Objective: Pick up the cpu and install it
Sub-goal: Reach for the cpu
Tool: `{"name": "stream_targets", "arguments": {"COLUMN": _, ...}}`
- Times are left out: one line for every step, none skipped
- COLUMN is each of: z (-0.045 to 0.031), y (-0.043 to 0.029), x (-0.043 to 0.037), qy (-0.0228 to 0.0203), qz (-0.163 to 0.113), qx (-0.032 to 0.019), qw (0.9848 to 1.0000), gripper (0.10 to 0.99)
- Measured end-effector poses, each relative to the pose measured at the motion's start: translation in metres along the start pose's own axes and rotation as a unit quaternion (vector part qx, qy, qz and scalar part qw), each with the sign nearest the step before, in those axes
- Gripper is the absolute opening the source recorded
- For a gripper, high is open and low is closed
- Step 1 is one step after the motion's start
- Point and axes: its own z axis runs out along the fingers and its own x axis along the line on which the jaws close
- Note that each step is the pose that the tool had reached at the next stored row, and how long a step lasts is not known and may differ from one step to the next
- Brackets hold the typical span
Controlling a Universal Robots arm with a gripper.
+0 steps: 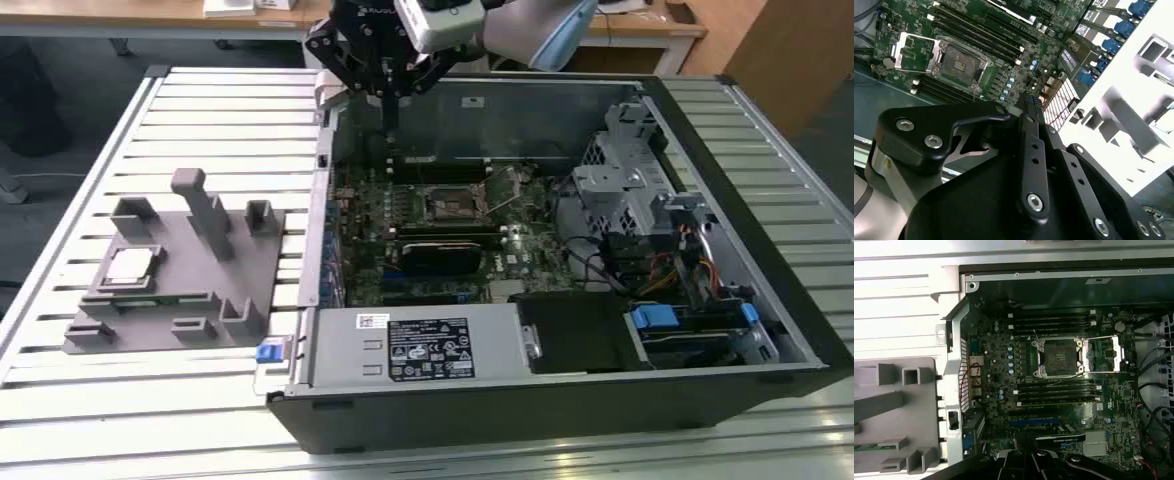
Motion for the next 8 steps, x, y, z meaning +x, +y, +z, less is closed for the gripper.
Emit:
{"name": "stream_targets", "arguments": {"z": 0.0000, "y": 0.0000, "x": 0.0000, "qy": 0.0000, "qz": 0.000, "qx": 0.0000, "qw": 1.0000, "gripper": 0.106}}
{"name": "stream_targets", "arguments": {"z": 0.0000, "y": 0.0000, "x": 0.0000, "qy": 0.0000, "qz": 0.000, "qx": 0.0000, "qw": 1.0000, "gripper": 0.106}}
{"name": "stream_targets", "arguments": {"z": 0.0000, "y": 0.0000, "x": 0.0000, "qy": 0.0000, "qz": 0.000, "qx": 0.0000, "qw": 1.0000, "gripper": 0.106}}
{"name": "stream_targets", "arguments": {"z": 0.0000, "y": 0.0000, "x": 0.0000, "qy": 0.0000, "qz": 0.000, "qx": 0.0000, "qw": 1.0000, "gripper": 0.106}}
{"name": "stream_targets", "arguments": {"z": 0.0000, "y": 0.0000, "x": 0.0000, "qy": 0.0000, "qz": 0.000, "qx": 0.0000, "qw": 1.0000, "gripper": 0.106}}
{"name": "stream_targets", "arguments": {"z": 0.0000, "y": 0.0000, "x": 0.0000, "qy": 0.0000, "qz": 0.000, "qx": 0.0000, "qw": 1.0000, "gripper": 0.106}}
{"name": "stream_targets", "arguments": {"z": 0.0000, "y": 0.0000, "x": 0.0002, "qy": 0.0000, "qz": 0.000, "qx": 0.0000, "qw": 1.0000, "gripper": 0.106}}
{"name": "stream_targets", "arguments": {"z": -0.0001, "y": 0.0000, "x": 0.0006, "qy": 0.0000, "qz": 0.000, "qx": 0.0001, "qw": 1.0000, "gripper": 0.106}}
